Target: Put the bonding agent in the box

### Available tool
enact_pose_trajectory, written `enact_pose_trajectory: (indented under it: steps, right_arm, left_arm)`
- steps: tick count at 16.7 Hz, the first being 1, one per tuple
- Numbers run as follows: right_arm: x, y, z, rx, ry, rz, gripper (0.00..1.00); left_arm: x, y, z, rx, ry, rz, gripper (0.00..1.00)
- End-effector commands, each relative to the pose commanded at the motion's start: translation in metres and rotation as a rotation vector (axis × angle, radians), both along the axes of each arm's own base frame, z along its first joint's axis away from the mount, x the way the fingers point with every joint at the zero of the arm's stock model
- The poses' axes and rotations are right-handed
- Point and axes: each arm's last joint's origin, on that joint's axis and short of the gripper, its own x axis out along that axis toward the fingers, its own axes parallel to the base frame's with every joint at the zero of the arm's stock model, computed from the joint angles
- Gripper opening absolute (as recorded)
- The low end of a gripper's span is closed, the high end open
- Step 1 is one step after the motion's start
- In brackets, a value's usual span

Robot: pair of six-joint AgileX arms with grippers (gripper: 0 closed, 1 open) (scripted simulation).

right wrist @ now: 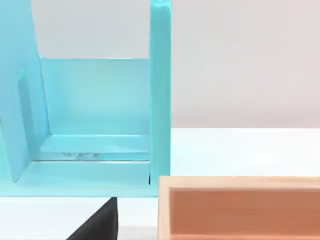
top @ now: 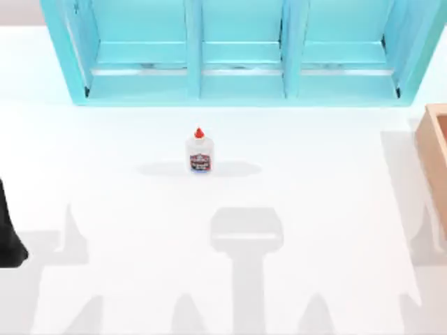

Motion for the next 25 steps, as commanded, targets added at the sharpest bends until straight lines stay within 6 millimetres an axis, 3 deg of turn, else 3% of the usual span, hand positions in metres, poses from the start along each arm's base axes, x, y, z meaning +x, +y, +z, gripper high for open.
enact_pose_trajectory:
  steps: [8,14,17,20,22,25]
  right_arm:
    - [0.010,0.009,0.015,0.083,0.066,0.008,1.00]
    - [0.049,0.042,0.055,0.202,0.136,-0.004,1.00]
    - [0.081,0.077,0.073,0.249,0.147,-0.010,1.00]
    - [0.113,0.128,0.079,0.280,0.148,-0.013,1.00]
    - [0.130,0.169,0.072,0.286,0.150,-0.014,1.00]
    - [0.146,0.235,0.045,0.264,0.158,-0.017,1.00]
  left_arm:
    - [0.000,0.000,0.000,0.000,0.000,0.000,1.00]
    - [0.000,0.000,0.000,0.000,0.000,0.000,1.00]
    - [0.000,0.000,0.000,0.000,0.000,0.000,1.00]
    - [0.000,0.000,0.000,0.000,0.000,0.000,1.00]
    - [0.000,0.000,0.000,0.000,0.000,0.000,1.00]
    - [0.000,0.000,0.000,0.000,0.000,0.000,1.00]
